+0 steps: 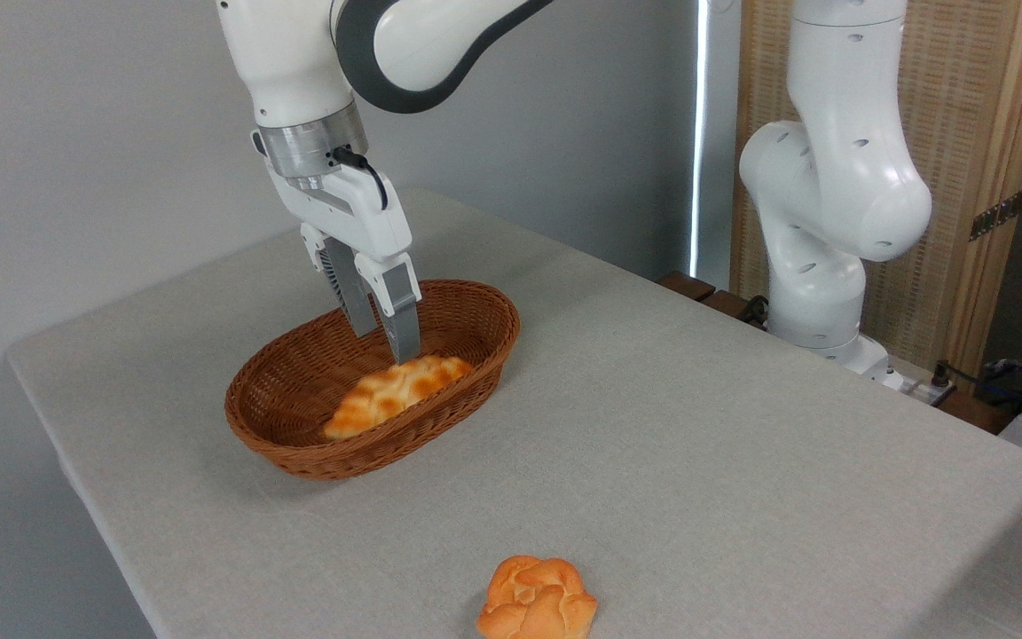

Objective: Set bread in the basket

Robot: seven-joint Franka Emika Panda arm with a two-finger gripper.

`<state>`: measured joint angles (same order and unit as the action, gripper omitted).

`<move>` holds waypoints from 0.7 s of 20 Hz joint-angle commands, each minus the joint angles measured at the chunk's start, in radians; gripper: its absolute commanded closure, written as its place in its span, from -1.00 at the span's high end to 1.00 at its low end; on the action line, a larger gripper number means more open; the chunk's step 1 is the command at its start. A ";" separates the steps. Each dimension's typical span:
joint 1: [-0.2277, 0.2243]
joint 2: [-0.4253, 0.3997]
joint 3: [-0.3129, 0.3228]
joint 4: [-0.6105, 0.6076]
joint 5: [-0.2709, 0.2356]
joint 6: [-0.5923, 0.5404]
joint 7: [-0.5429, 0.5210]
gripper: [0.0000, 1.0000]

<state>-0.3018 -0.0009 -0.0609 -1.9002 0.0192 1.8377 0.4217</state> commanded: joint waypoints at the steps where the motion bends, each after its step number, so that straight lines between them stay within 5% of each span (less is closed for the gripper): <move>1: 0.000 -0.001 -0.005 0.015 0.013 -0.025 -0.018 1.00; 8: 0.024 -0.030 0.010 0.038 0.041 -0.046 -0.015 1.00; 14: 0.144 -0.031 0.026 0.208 0.039 -0.219 0.063 1.00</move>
<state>-0.2075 -0.0330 -0.0430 -1.7744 0.0502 1.6903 0.4299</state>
